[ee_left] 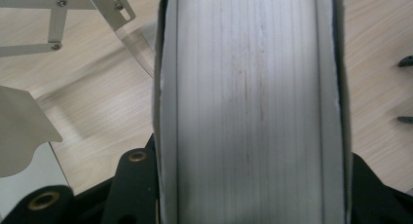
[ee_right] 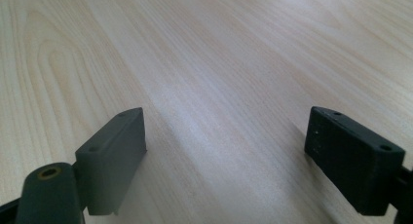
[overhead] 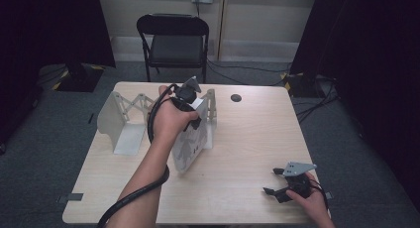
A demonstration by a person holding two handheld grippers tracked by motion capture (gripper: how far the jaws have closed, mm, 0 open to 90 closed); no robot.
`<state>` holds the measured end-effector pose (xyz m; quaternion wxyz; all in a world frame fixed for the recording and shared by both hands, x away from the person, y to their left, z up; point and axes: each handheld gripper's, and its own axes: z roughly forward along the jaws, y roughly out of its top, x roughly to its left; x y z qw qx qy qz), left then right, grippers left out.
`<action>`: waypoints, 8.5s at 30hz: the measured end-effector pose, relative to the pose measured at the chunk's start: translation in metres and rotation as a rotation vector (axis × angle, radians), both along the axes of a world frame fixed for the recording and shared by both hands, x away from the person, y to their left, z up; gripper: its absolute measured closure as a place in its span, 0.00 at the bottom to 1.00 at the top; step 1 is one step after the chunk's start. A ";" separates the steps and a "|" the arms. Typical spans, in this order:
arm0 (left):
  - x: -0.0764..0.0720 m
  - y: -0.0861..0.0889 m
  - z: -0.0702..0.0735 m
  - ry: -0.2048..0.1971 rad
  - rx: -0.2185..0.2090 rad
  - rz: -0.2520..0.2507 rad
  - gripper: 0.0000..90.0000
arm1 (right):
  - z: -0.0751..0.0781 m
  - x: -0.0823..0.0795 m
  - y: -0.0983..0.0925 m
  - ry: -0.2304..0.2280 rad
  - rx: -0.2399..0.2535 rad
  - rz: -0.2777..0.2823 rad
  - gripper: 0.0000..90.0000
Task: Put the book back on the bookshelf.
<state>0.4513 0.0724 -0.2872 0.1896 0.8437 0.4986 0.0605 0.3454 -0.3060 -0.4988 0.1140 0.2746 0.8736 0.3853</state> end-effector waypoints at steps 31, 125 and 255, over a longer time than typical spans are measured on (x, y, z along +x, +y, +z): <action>0.016 -0.001 0.003 -0.006 0.001 0.054 0.58 | 0.000 0.000 0.000 -0.001 -0.006 0.004 0.16; 0.053 -0.012 0.003 -0.023 0.012 0.170 0.58 | 0.000 -0.001 0.000 -0.007 -0.012 0.001 0.15; 0.081 -0.046 -0.016 -0.060 0.030 0.387 0.52 | 0.000 -0.001 0.001 -0.005 -0.012 -0.001 0.15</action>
